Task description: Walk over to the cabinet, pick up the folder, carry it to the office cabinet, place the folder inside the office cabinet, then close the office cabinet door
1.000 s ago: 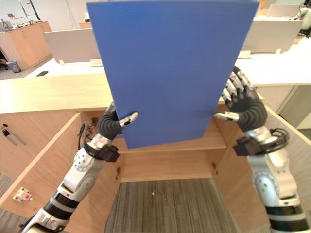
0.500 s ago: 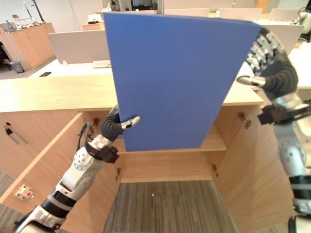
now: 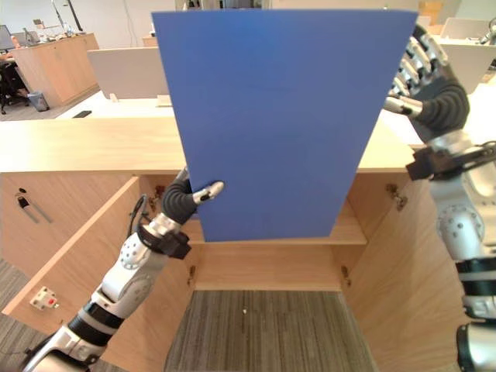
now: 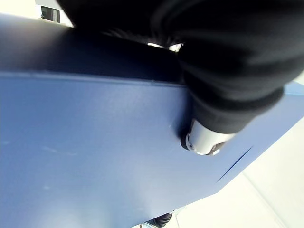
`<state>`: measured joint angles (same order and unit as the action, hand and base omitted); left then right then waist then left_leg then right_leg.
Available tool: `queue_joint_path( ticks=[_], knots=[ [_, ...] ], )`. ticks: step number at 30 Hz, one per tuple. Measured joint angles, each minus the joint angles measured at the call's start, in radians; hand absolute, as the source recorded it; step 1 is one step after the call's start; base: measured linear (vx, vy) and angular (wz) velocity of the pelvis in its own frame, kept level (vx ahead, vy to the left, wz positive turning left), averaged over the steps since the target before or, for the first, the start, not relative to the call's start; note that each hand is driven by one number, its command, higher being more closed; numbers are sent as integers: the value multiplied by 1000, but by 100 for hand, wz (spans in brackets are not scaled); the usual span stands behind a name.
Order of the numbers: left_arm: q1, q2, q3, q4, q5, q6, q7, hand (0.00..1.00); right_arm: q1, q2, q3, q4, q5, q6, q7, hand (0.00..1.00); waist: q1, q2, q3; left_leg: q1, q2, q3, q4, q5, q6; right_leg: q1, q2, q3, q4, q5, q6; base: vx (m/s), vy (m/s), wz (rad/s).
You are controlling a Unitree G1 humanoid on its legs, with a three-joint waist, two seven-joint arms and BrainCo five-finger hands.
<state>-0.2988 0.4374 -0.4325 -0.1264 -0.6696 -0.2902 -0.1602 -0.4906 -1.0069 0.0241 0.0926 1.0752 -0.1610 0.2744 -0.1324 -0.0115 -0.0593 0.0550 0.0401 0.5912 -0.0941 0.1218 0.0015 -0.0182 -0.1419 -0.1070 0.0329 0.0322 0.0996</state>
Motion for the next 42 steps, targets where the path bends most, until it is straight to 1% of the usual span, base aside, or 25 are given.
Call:
queue_joint_path(
  ticks=[3,6,8,12,16,17,19,20,21,22,25,28,31,33,35,37,40,42],
  knots=[
    [-19,-6,-14,0,-7,-2,2,100,3,0,65,-6,4,20,13,0,7,-1,1,0,0,0,0,1,0,0,0,0,-2,-1,1,9,-32,0],
    [-61,-42,-37,0,-8,-2,15,100,13,8,145,-63,4,37,56,0,17,-1,1,-1,-1,-4,0,2,1,2,-1,-3,-2,-2,3,10,-21,2],
    [-64,-45,-36,0,-8,-2,20,100,14,12,160,-71,4,45,76,0,17,-1,1,-2,-1,-8,0,3,1,2,-1,-7,-1,-2,2,21,-34,5],
    [-64,-43,-40,0,-7,-2,26,100,14,23,174,-71,15,55,81,0,17,-3,2,-2,-1,-14,0,5,1,6,-2,-14,-1,0,0,18,-31,6],
    [-64,-42,-41,3,-7,-7,37,100,14,21,214,-95,55,69,102,0,20,-9,6,-2,0,-21,0,7,1,8,-2,-20,0,-1,0,15,-34,4],
    [-64,-41,-42,4,-7,-9,37,100,13,15,218,-96,56,70,103,0,22,-10,7,-2,0,-21,0,7,1,8,-2,-20,0,-1,0,0,0,0],
    [-65,-41,-45,11,-12,-18,37,100,10,-29,247,-112,82,70,107,0,33,-13,9,-2,0,-21,0,7,0,9,-2,-21,-1,-1,0,9,-16,0],
    [-65,-41,-47,11,-17,-22,38,100,10,-38,249,-118,83,70,107,0,35,-15,10,-3,0,-21,0,7,0,9,-2,-21,-2,-1,0,0,0,0],
    [-65,-41,-53,13,-26,-32,38,100,7,-51,249,-131,84,69,108,0,39,-15,10,-3,1,-21,1,6,0,9,-1,-21,-3,-1,0,0,0,0],
    [-65,-41,-55,19,-30,-44,39,100,-2,-63,253,-142,84,69,109,0,40,-18,12,-3,1,-21,1,6,0,9,-2,-21,-3,-1,-1,0,0,0],
    [-65,-41,-55,20,-38,-56,45,100,-25,-97,273,-159,87,60,109,0,40,-23,15,-5,0,-21,2,6,0,11,-2,-21,-10,1,-3,8,-10,0],
    [-65,-41,-55,20,-39,-62,45,100,-25,-105,274,-170,87,52,109,0,41,-28,18,-7,1,-21,6,5,-1,10,-1,-21,-12,2,-5,9,-10,0],
    [-65,-41,-55,20,-39,-63,46,100,-17,-101,271,-171,87,46,109,0,39,-28,18,-9,1,-21,6,4,-1,7,-2,-21,-12,6,-8,0,0,0],
    [-69,-41,-56,20,-28,-61,45,100,31,-58,215,-185,79,44,111,0,38,-28,18,-13,1,-21,6,3,-1,4,-1,-22,-13,5,-8,30,-38,0],
    [-82,-41,-53,19,9,-53,43,100,102,41,124,-193,39,42,114,0,36,-27,18,-17,1,-21,6,3,-1,0,-1,-23,-13,5,-8,0,0,0],
    [-83,-41,-45,18,48,-41,38,100,157,131,67,-193,0,43,112,0,32,-26,18,-16,0,-20,6,2,-2,0,-1,-23,-13,5,-7,0,0,0],
    [-83,-43,-10,18,89,-29,20,100,184,219,35,-193,-36,42,103,0,18,-25,19,-14,1,-18,6,2,-2,1,-1,-23,-11,6,-8,0,0,-1],
    [-83,-48,7,18,99,-22,12,100,187,240,31,-193,-37,42,94,0,12,-25,19,-11,1,-16,6,2,-2,2,0,-22,-10,6,-8,0,0,-3]
  ],
)
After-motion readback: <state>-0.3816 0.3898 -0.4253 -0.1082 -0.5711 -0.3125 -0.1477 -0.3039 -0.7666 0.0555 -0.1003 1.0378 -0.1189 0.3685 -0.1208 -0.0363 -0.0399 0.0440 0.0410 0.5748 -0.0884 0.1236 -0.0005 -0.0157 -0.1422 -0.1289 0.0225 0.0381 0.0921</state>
